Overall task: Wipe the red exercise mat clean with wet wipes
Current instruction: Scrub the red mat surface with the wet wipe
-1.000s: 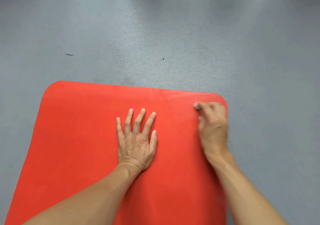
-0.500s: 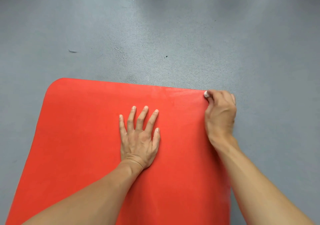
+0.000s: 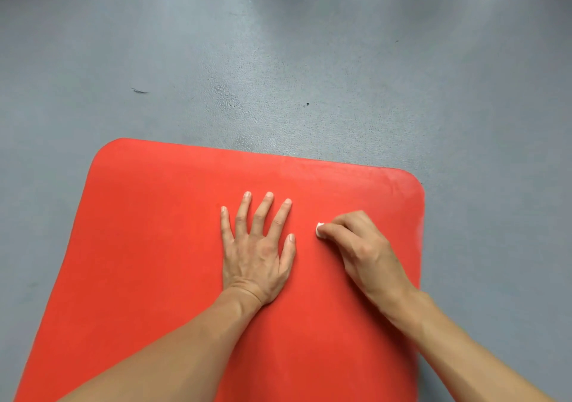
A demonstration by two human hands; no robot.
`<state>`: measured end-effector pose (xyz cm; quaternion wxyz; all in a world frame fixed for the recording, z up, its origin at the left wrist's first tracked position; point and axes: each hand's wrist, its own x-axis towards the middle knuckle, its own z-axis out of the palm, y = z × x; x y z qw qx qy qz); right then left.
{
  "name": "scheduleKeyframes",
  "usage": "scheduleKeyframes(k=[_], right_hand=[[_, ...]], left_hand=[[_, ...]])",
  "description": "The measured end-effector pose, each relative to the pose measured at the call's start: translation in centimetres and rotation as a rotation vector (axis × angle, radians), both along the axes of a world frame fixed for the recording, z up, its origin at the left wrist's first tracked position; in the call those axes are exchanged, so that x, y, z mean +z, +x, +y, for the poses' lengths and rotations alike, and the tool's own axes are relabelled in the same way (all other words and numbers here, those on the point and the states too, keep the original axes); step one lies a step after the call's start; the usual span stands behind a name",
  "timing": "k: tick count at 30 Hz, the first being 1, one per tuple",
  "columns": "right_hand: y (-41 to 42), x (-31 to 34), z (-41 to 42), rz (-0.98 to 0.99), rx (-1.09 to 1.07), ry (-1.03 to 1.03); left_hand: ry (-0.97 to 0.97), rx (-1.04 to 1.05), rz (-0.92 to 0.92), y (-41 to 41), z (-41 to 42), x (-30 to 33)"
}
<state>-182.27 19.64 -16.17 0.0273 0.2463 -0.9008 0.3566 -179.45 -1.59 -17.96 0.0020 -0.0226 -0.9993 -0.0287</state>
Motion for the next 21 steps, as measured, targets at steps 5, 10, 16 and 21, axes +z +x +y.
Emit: scheduleKeyframes(k=[5, 10, 16, 21], right_hand=[[-1.5, -1.4, 2.2, 0.044, -0.293, 0.074], [1.4, -0.8, -1.1, 0.014, -0.667, -0.032], [3.6, -1.1, 1.5, 0.089, -0.201, 0.096], [1.5, -1.7, 4.5, 0.035, -0.702, 0.016]], left_hand=[[-0.023, -0.014, -0.025, -0.2, 0.0, 0.1], [-0.013, -0.025, -0.021, -0.1, -0.1, 0.1], [0.023, -0.036, 0.013, 0.0, -0.3, -0.1], [0.018, -0.029, 0.004, -0.1, 0.0, -0.3]])
